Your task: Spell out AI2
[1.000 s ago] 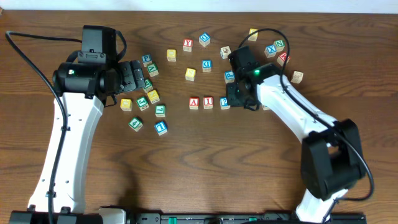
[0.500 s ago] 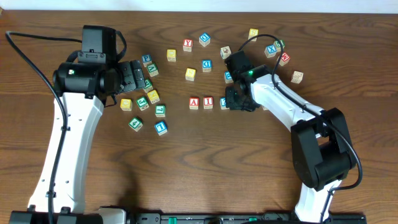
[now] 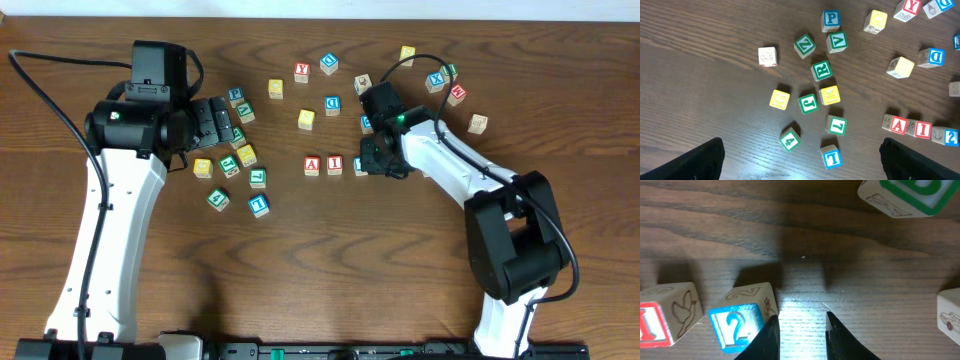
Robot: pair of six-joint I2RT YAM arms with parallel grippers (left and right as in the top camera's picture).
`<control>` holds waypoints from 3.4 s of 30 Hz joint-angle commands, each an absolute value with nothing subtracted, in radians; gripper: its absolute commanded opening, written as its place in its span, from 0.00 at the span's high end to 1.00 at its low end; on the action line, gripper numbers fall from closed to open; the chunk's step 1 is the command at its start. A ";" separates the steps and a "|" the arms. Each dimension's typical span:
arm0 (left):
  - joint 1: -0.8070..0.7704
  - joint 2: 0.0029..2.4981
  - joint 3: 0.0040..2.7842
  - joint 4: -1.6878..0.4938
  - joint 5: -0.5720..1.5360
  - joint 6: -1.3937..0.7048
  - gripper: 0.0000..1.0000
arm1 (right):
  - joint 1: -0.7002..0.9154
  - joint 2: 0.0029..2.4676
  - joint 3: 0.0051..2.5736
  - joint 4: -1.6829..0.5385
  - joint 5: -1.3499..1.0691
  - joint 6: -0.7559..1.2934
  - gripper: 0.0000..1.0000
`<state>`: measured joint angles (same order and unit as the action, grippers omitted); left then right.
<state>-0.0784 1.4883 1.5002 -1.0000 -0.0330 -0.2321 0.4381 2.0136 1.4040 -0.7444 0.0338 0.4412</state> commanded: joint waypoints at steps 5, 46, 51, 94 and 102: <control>-0.074 1.483 1.522 -1.006 -0.046 -0.237 0.02 | 0.448 2.048 1.393 -0.729 0.015 0.455 0.75; -0.074 1.483 1.522 -1.006 -0.046 -0.237 0.02 | 0.501 2.048 1.393 -0.653 -0.037 0.501 0.72; -0.074 1.483 1.522 -1.006 -0.046 -0.237 0.02 | 0.512 2.048 1.393 -0.646 -0.037 0.501 0.72; -0.074 1.483 1.522 -1.006 -0.046 -0.237 0.02 | 0.532 1.941 1.489 -0.700 -0.085 0.396 0.99; -0.074 1.483 1.522 -1.006 -0.046 -0.237 0.02 | 0.594 1.949 1.435 -0.734 -0.080 0.446 0.99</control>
<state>-0.0784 1.4883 1.5002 -1.0000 -0.0330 -0.2321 0.5652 1.9610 1.4658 -0.7353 -0.0753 0.4179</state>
